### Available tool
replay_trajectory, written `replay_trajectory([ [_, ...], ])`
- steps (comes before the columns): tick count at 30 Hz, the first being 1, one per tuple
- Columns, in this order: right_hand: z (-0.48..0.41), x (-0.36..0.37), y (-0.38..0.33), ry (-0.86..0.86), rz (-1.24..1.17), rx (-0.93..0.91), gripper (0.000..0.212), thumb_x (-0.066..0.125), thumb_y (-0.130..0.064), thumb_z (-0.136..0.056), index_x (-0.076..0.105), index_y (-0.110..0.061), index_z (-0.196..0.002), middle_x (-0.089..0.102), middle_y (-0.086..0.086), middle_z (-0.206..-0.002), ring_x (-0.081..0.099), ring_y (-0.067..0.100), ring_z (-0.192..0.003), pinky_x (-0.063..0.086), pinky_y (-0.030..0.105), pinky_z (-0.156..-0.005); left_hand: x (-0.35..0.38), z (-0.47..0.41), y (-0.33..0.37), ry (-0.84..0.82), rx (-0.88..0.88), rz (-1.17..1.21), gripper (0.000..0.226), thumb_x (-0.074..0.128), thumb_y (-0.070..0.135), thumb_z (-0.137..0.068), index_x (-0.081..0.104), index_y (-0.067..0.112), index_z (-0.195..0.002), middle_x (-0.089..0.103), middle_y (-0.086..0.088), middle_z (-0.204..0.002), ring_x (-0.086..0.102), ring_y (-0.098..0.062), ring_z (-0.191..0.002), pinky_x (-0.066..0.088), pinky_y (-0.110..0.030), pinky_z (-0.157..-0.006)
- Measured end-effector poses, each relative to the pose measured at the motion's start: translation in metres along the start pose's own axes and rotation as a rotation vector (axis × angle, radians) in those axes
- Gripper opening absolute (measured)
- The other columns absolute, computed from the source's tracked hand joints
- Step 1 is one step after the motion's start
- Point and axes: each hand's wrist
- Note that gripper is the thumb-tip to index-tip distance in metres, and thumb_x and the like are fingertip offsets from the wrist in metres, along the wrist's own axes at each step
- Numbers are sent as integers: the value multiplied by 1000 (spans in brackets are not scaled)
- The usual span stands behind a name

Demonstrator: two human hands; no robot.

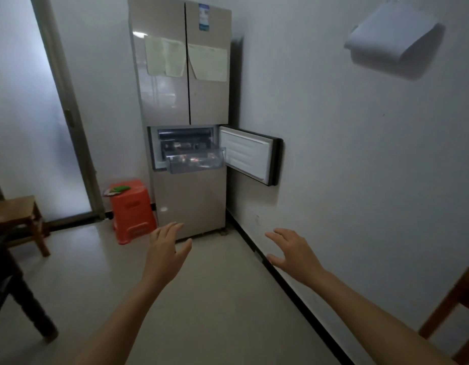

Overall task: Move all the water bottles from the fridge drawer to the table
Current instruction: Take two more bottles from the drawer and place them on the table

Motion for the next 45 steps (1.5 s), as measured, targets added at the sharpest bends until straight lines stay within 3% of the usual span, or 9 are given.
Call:
replay_trajectory([
  [13,-164,48,115,18,-84,-78,55,58,-34,-87,40,-20,-138,45,5,-137,38,17,-128,28,26,-102,111,-141,-4,30,-85,-11,42,63,16,-84,54,4,-123,53,-15,-128,39,-32,-121,31,-38,-101],
  [25,-297,99,192,-68,-143,-194,57,54,-38,-89,35,-24,-141,38,-2,-144,31,9,-133,24,24,-108,185,-239,-6,45,-166,-35,39,64,14,-84,55,4,-121,54,-14,-128,41,-29,-121,30,-36,-102],
  [35,-445,163,193,-103,-150,-263,56,54,-38,-89,36,-24,-141,37,-1,-145,32,10,-133,24,22,-106,226,-335,-99,117,-315,-32,36,66,11,-82,58,3,-117,58,-16,-121,44,-34,-113,35,-41,-96],
  [45,-628,205,186,-104,-177,-241,55,55,-36,-89,38,-23,-140,38,1,-144,33,13,-133,25,25,-108,267,-486,-192,132,-343,10,35,65,13,-83,58,5,-117,57,-14,-123,43,-31,-117,35,-42,-101],
])
Point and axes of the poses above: each hand's wrist, its own z-axis away from the middle knuckle, its own x-axis out of the palm, y = z × x
